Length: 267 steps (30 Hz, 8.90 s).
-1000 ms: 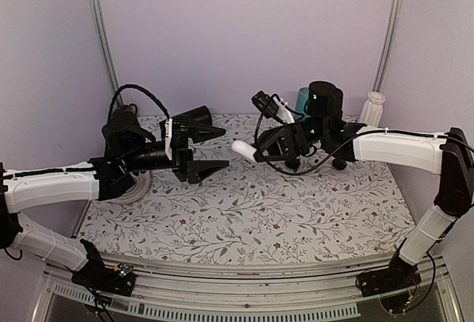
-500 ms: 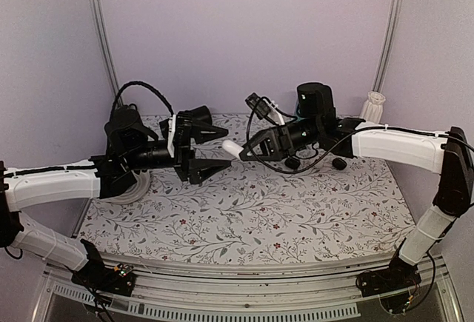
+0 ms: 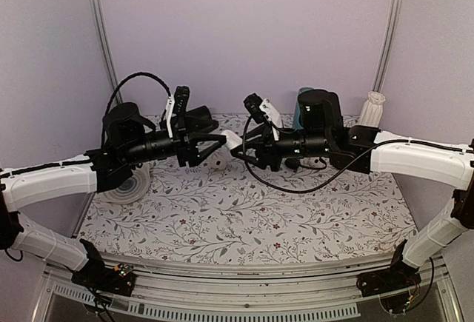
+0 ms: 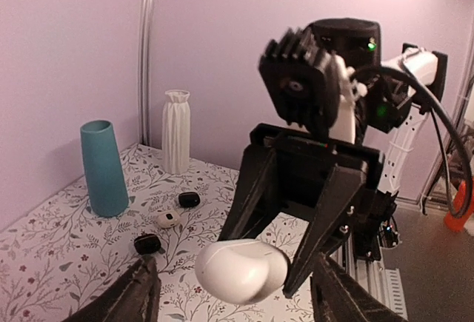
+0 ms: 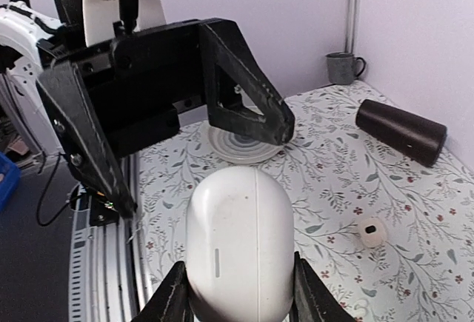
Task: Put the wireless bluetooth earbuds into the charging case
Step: Pass from the right arm to the left, then open the charging case, then pick up the left earbud from the center of the board.
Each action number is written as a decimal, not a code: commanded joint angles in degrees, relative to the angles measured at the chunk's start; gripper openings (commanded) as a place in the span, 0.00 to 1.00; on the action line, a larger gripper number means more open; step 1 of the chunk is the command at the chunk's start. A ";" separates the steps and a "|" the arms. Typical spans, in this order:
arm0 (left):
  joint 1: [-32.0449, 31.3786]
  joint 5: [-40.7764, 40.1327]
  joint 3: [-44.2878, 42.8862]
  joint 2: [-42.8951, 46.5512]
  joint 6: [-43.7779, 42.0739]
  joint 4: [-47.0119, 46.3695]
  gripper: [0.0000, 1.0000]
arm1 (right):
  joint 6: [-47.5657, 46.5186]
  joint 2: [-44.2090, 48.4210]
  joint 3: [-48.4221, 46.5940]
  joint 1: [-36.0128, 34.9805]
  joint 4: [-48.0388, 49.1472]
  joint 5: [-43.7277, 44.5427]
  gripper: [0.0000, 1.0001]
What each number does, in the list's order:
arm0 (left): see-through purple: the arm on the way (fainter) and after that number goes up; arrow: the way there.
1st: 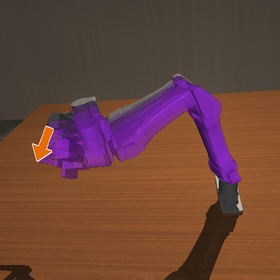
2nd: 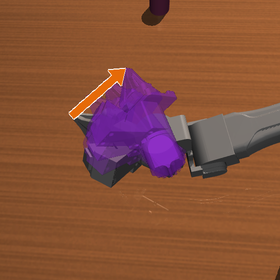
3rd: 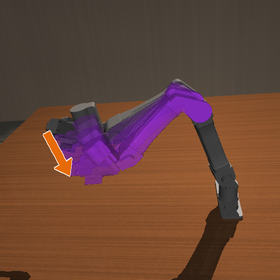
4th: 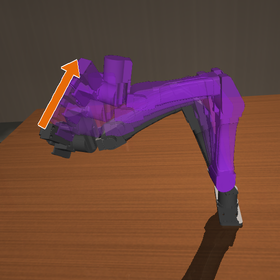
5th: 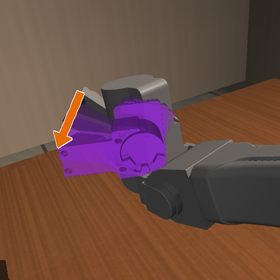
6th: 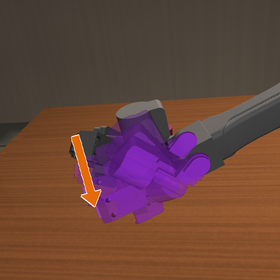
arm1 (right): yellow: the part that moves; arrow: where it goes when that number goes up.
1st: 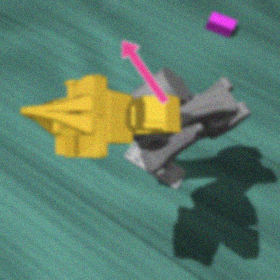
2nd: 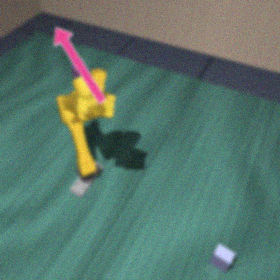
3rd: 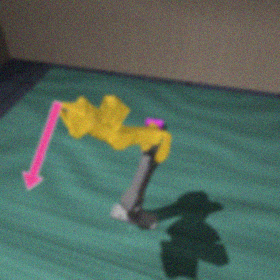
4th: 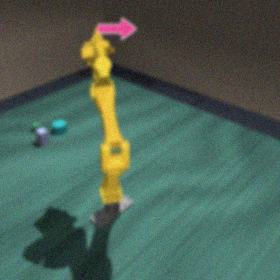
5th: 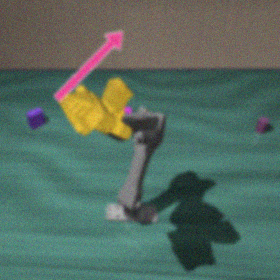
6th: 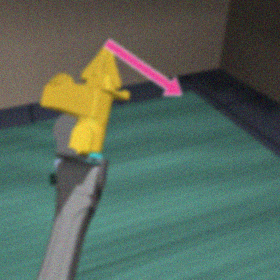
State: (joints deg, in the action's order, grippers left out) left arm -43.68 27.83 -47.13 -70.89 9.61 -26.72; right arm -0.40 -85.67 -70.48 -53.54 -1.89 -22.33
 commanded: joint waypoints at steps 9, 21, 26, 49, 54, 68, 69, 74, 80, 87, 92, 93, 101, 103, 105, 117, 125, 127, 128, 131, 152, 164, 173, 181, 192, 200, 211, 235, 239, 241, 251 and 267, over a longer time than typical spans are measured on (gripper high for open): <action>5.57 4.05 -11.12 -4.34 19.05 11.22 0.64 | -14.01 2.92 5.71 -6.13 8.84 31.84 0.20; 6.43 10.84 -17.78 -9.68 23.13 19.59 0.60 | -18.80 2.55 6.59 -8.78 11.95 37.48 0.20; 6.44 12.56 -19.62 -12.01 23.63 22.03 0.55 | -20.13 1.78 6.21 -9.60 12.44 39.69 0.20; 6.09 20.33 -20.14 -15.56 26.83 18.82 0.36 | -23.14 -0.86 4.48 -10.82 12.43 42.98 0.20; 5.49 21.29 -21.00 -16.90 26.79 18.38 0.22 | -23.24 -1.21 4.43 -10.93 12.35 42.98 0.20; 4.13 8.28 -11.25 -5.69 9.89 8.81 0.00 | -16.44 2.03 6.96 -9.81 10.41 39.01 0.85; 4.01 6.91 -9.55 -4.07 7.30 7.25 0.00 | -15.37 2.87 7.30 -9.30 10.16 37.59 0.86; 3.18 2.16 -4.02 1.46 -2.50 1.90 0.00 | -7.17 6.82 8.43 -4.87 9.26 25.99 0.91; 3.27 6.52 -5.30 0.49 -4.40 3.13 0.00 | 5.03 10.85 11.43 3.19 15.90 4.23 0.90; 3.30 10.43 -4.19 -1.15 1.23 -3.24 0.00 | 8.83 7.49 8.99 3.89 19.02 -6.01 0.89; 3.25 14.14 -4.52 -3.15 4.54 -5.53 0.00 | 9.31 5.74 8.21 3.97 20.03 -5.94 0.89; 3.30 14.92 -4.36 -3.46 5.07 -6.26 0.00 | 9.77 5.55 8.13 3.97 20.60 -5.66 0.89; 3.19 19.37 -4.19 -4.96 6.91 -7.92 0.00 | 12.78 4.02 7.46 3.92 22.73 -4.70 0.89; 3.18 20.12 -4.04 -4.98 6.90 -8.07 0.00 | 13.05 3.89 7.37 4.08 22.68 -4.46 0.89; 3.16 21.35 -3.90 -5.03 7.11 -8.40 0.00 | 13.51 3.70 7.42 4.32 22.59 -4.14 0.89; 2.46 25.37 -3.41 -4.95 7.30 -9.58 0.00 | 16.78 3.74 7.90 6.25 22.59 -4.55 0.90; 2.29 26.03 -3.36 -5.13 6.61 -8.49 0.00 | 18.15 3.98 8.20 7.33 22.50 -4.83 0.91; 2.28 26.13 -3.36 -5.17 6.51 -8.43 0.00 | 18.31 4.02 8.33 7.48 22.54 -4.74 0.91; 2.32 26.05 -3.40 -5.21 6.42 -8.24 0.00 | 18.33 3.97 8.35 7.48 22.54 -4.79 0.91; 2.20 26.09 -3.40 -5.30 6.34 -8.27 0.00 | 18.49 4.03 8.37 7.56 22.44 -4.84 0.91; 3.69 12.57 -2.86 -7.44 6.96 -6.73 0.00 | 16.60 6.70 9.33 7.66 18.61 -5.01 0.92; 6.86 6.25 1.80 -4.87 8.39 -8.00 0.00 | 18.26 8.45 15.21 9.04 9.52 6.91 0.88; 9.29 6.04 3.36 -3.84 11.67 -9.17 0.00 | 19.87 1.33 14.78 9.02 0.43 10.64 0.75; 9.84 5.75 4.42 -2.92 12.35 -9.97 0.00 | 19.08 -8.98 11.85 8.80 -4.19 5.53 0.60; 10.35 8.97 4.42 -3.27 12.71 -10.42 0.00 | 19.93 -20.98 2.34 8.78 -5.60 6.55 0.47; 10.46 8.87 4.32 -2.60 12.97 -9.53 0.00 | 22.34 -28.94 -6.88 8.77 -10.39 7.79 0.35; 10.55 9.08 3.73 -2.87 13.67 -9.53 0.00 | 19.52 -34.08 -11.37 8.45 -10.37 9.49 0.31; 11.15 9.69 3.28 -1.77 13.45 -7.56 0.00 | 15.42 -38.15 -16.24 7.87 -13.31 10.55 0.31; 11.21 9.91 3.19 -1.79 13.46 -7.41 0.00 | 15.87 -38.41 -16.15 7.97 -13.07 10.78 0.31; 11.16 10.02 3.19 -1.86 13.57 -7.57 0.00 | 16.03 -38.47 -16.18 8.10 -12.71 10.76 0.31; 11.35 10.66 2.35 -2.49 13.90 -7.62 0.00 | 16.40 -39.23 -16.23 8.70 -12.04 11.46 0.31; 11.34 11.19 1.94 -3.02 14.55 -7.55 0.00 | 16.17 -37.66 -16.10 8.89 -10.50 11.74 0.31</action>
State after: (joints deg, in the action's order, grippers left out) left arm -33.15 38.37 -43.77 -73.60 23.81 -34.35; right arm 15.66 -123.94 -85.56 -44.97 -13.65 -11.29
